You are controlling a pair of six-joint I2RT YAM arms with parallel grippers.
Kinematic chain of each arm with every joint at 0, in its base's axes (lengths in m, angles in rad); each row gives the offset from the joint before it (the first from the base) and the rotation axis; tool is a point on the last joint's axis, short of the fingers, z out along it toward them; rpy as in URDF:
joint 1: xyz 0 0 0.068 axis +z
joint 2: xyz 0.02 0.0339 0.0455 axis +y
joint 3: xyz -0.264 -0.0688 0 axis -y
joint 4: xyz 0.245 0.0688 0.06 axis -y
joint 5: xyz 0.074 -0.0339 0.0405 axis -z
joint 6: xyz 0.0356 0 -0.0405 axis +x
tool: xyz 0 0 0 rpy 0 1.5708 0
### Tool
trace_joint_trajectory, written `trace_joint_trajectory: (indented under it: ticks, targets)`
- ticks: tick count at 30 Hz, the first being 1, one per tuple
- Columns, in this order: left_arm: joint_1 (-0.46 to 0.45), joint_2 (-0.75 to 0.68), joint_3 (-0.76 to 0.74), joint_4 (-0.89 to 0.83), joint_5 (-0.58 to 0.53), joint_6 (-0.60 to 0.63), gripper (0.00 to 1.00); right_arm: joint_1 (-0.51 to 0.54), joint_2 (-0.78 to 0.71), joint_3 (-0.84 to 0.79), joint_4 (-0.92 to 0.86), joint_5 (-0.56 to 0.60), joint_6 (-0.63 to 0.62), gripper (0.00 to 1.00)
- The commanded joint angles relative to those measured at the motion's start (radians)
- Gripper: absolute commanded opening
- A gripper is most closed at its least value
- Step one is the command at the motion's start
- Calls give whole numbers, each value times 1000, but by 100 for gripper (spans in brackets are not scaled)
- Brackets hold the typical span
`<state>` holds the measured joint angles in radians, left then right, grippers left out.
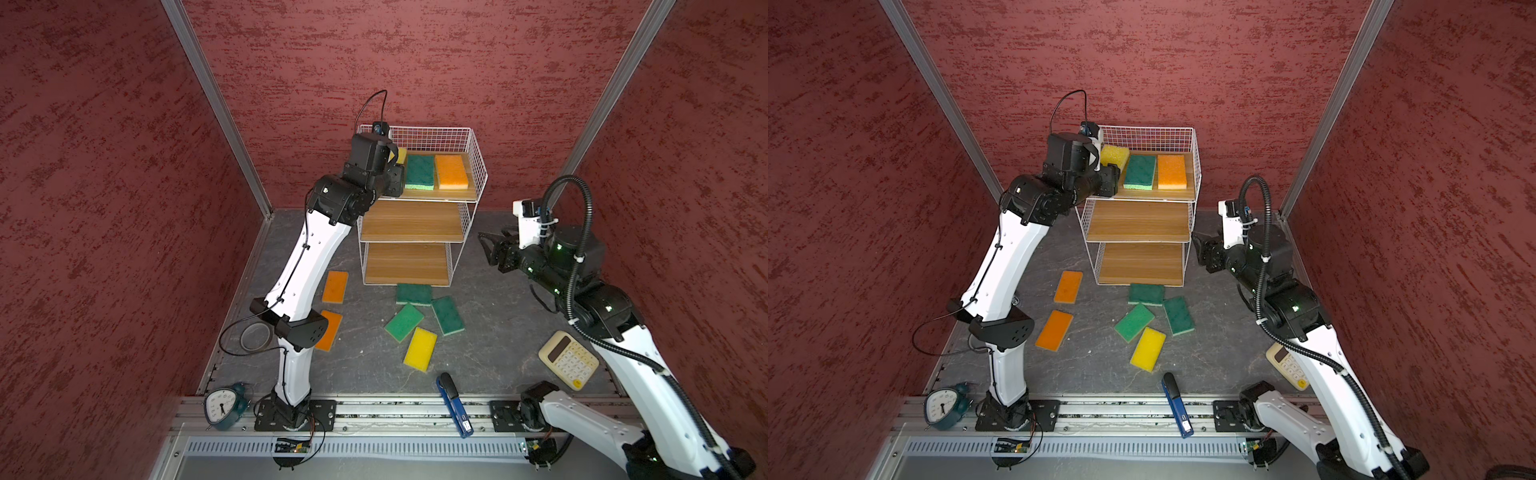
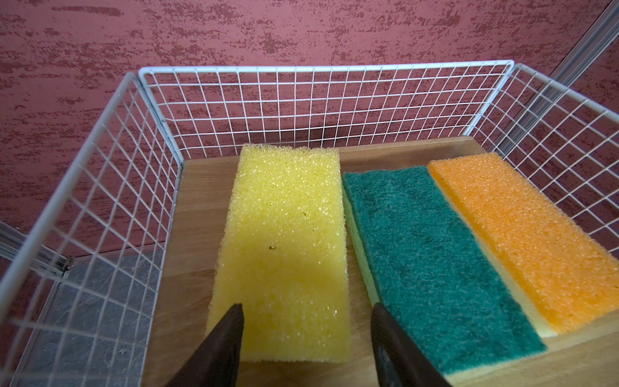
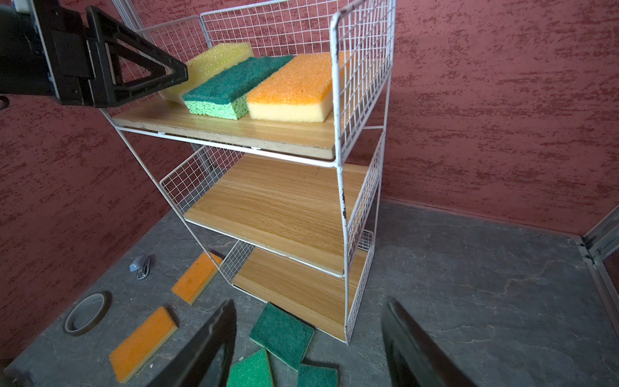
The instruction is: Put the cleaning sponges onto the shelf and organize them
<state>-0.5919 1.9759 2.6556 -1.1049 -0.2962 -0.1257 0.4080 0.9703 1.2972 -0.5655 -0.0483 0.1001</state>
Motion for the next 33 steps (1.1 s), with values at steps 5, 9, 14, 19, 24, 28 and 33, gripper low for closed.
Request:
trace_joint_trajectory:
  ticks: [5,9,14,19,24,28,33]
  targets:
    - [-12,-20,1,-64,7,49,61,-11,-13,-4,17,4,-22,69]
    - [-30,-11,3,-73,-46,99,64,-11,-13,-4,18,1,-22,69]
    - [-32,-4,9,-89,-79,134,64,-11,-13,-1,18,-1,-21,69]
    - [-32,10,11,-89,-111,169,61,-12,-16,0,23,-7,-16,70]
    - [-32,31,10,-58,-140,182,52,-11,-24,-6,21,6,-8,70]
    - [-34,37,10,-27,-142,191,42,-11,-35,-9,18,17,-10,70]
    - [-40,49,11,2,-145,220,34,-12,-45,-15,18,27,-15,70]
